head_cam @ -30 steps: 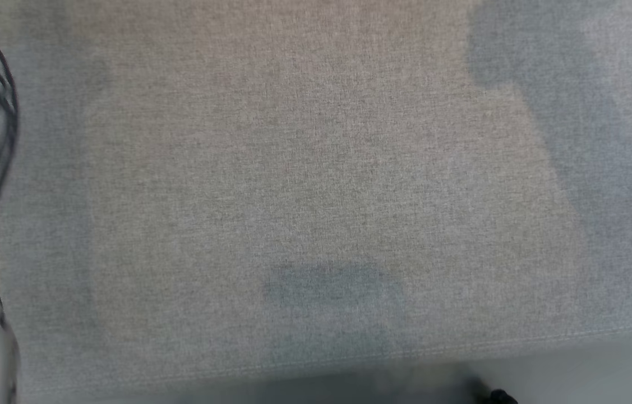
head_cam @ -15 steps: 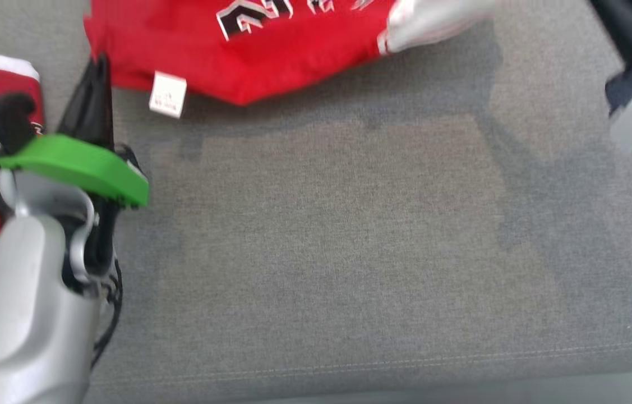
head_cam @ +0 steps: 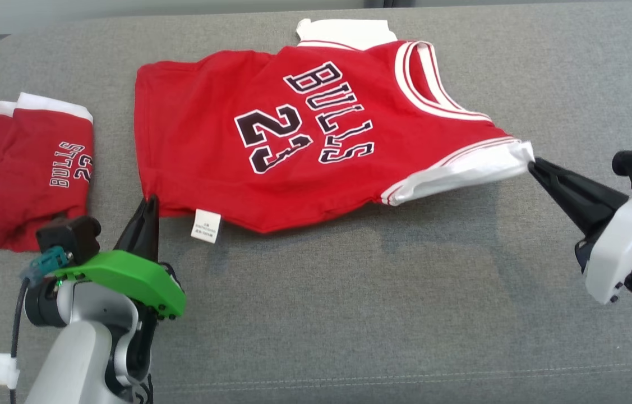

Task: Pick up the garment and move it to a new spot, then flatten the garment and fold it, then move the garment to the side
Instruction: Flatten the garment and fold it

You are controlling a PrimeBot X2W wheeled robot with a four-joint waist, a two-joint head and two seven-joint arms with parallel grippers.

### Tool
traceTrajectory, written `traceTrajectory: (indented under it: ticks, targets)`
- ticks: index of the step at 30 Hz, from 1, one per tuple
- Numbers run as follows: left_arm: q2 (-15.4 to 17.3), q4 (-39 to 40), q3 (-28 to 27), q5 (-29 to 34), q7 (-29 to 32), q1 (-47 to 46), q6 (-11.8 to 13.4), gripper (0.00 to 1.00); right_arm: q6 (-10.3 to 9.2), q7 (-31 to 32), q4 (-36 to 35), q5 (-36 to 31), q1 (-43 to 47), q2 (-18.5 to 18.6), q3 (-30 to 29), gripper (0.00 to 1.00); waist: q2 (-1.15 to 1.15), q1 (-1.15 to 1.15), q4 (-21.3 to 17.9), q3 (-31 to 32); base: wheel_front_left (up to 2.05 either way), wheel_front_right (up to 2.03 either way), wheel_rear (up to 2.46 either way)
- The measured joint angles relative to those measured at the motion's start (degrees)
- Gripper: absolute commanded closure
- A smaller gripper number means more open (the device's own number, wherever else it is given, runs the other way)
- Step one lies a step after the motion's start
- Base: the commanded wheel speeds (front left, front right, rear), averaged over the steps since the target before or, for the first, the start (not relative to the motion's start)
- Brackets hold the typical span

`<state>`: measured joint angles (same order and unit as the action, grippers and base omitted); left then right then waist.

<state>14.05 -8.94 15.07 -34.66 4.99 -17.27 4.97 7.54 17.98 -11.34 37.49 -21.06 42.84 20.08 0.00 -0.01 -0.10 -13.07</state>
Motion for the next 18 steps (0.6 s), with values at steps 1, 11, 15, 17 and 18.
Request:
traceTrajectory:
  ticks: [1, 11, 15, 17, 18]
  targets:
    - [0.08, 0.08, 0.23, 0.21, -0.55, 1.89, 0.00, 1.00, 0.00, 1.27, -0.27, 1.00, 2.85, 0.09, -0.63, 1.00, 0.00, 0.00, 0.05, 0.79, 0.00, 0.00, 0.00]
    - [0.87, 1.44, 0.77, -0.16, -0.75, 9.85, 1.19, 1.00, -0.01, 10.60, -3.08, 8.62, 15.70, -0.12, -4.28, 1.00, 0.00, 0.00, -0.33, 3.69, 0.00, 0.00, 0.00]
    - [1.30, 2.18, 1.08, -0.16, -0.22, 12.09, 1.76, 1.00, -0.02, 14.88, -5.10, 10.89, 20.04, 0.15, -5.38, 1.00, 0.00, 0.00, -0.16, 4.59, 0.00, 0.00, 0.00]
    - [1.44, 2.81, 1.22, -0.15, 0.24, 13.24, 2.32, 1.00, -0.02, 16.60, -5.92, 11.93, 21.92, -0.11, -6.20, 1.00, 0.00, 0.00, 0.00, 4.91, 0.00, 0.00, 0.00]
    - [1.53, 3.14, 1.35, -0.11, 0.57, 13.85, 2.68, 1.00, -0.02, 17.71, -6.20, 12.35, 22.90, -0.27, -6.58, 1.00, 0.00, 0.00, 0.08, 5.04, 0.00, 0.00, 0.00]
